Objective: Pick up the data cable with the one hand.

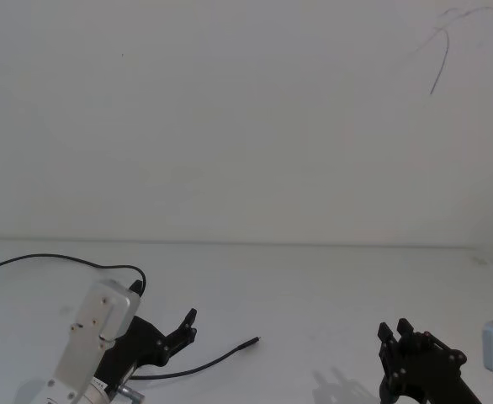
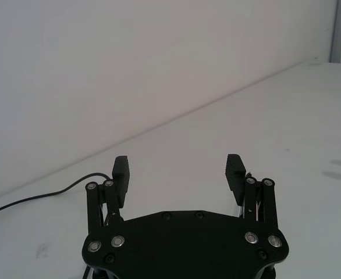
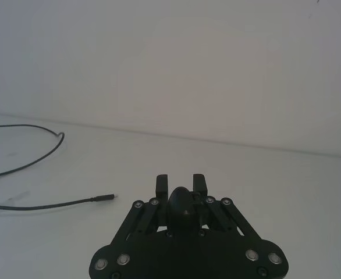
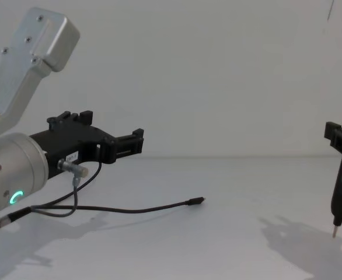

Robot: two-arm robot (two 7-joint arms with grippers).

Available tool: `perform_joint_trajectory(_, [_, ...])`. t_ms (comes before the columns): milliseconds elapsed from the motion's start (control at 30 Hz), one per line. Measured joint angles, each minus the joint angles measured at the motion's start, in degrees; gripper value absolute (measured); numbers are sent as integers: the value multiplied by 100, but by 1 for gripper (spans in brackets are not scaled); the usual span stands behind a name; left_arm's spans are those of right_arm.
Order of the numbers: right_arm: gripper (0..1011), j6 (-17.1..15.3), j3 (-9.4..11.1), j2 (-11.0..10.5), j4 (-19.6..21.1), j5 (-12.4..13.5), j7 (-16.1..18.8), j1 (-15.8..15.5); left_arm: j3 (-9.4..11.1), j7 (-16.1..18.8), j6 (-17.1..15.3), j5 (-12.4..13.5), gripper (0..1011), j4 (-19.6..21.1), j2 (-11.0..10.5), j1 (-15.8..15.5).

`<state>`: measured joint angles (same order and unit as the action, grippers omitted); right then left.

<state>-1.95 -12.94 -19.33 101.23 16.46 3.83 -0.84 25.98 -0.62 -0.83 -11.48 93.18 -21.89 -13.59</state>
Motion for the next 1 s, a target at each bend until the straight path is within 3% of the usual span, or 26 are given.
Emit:
perform_joint_trajectory(600, [251, 0, 0, 0, 0, 0, 0, 0, 4, -11, 10, 0, 1001, -5, 1, -2])
perform_joint_trajectory(1000, [251, 0, 0, 0, 0, 0, 0, 0, 55, -529, 159, -110, 1000, -94, -96, -151])
